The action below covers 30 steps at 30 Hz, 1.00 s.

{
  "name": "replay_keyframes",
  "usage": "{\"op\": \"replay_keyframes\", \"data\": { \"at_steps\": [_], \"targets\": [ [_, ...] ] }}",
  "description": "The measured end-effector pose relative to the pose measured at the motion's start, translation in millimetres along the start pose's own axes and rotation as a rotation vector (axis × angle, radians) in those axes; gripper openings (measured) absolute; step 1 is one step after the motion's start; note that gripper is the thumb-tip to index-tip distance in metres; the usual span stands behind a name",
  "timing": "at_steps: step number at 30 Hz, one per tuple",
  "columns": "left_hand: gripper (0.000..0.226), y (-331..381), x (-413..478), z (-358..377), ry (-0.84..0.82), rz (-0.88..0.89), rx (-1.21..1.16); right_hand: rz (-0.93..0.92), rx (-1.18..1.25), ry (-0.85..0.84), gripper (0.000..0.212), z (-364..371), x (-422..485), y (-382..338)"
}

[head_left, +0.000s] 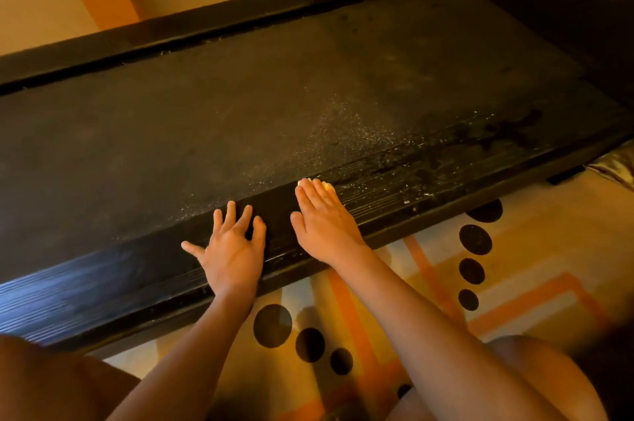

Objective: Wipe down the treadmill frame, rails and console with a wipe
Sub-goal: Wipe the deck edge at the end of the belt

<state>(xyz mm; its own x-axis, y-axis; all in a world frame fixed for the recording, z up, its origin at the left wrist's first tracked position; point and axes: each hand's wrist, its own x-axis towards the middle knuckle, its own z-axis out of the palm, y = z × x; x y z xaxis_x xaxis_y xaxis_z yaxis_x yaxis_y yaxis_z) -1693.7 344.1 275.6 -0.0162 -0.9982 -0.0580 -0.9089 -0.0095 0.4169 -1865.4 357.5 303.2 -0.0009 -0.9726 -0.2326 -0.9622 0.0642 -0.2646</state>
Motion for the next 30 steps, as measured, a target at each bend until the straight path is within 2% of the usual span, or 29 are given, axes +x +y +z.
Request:
{"op": "replay_keyframes", "data": {
  "at_steps": [3, 7, 11, 15, 18, 23, 27, 30],
  "targets": [
    [0.046, 0.8, 0.8, -0.9, -0.002, 0.008, 0.001, 0.028, 0.002, 0.018, 0.062, -0.8, 10.4, -3.7],
    [0.048, 0.8, 1.4, 0.3, -0.011, 0.016, 0.016, 0.018, 0.054, 0.027, 0.061, 9.4, -34.6, -5.7],
    [0.048, 0.5, 3.2, 3.5, -0.003, 0.043, 0.017, -0.005, 0.017, -0.003, 0.079, 15.1, -71.7, -3.2],
    [0.05, -1.6, 4.3, 3.7, -0.004, 0.081, 0.023, 0.019, 0.004, 0.022, 0.063, 8.9, -24.8, -3.6],
    [0.05, -1.0, 3.5, 2.9, 0.001, 0.084, 0.026, 0.05, -0.012, 0.028, 0.062, 2.1, 10.5, -7.5],
    [0.049, -1.9, 3.8, 4.7, 0.023, 0.075, 0.016, 0.021, 0.065, 0.035, 0.062, 10.6, -32.4, -8.7],
    [0.048, -2.8, 4.1, 6.8, 0.041, 0.079, 0.011, 0.005, 0.053, -0.015, 0.08, 14.0, -63.8, -7.7],
    [0.048, -2.6, 4.8, 5.9, 0.028, 0.079, 0.011, 0.059, 0.001, 0.03, 0.067, 8.5, -23.7, -9.7]
  ]
}}
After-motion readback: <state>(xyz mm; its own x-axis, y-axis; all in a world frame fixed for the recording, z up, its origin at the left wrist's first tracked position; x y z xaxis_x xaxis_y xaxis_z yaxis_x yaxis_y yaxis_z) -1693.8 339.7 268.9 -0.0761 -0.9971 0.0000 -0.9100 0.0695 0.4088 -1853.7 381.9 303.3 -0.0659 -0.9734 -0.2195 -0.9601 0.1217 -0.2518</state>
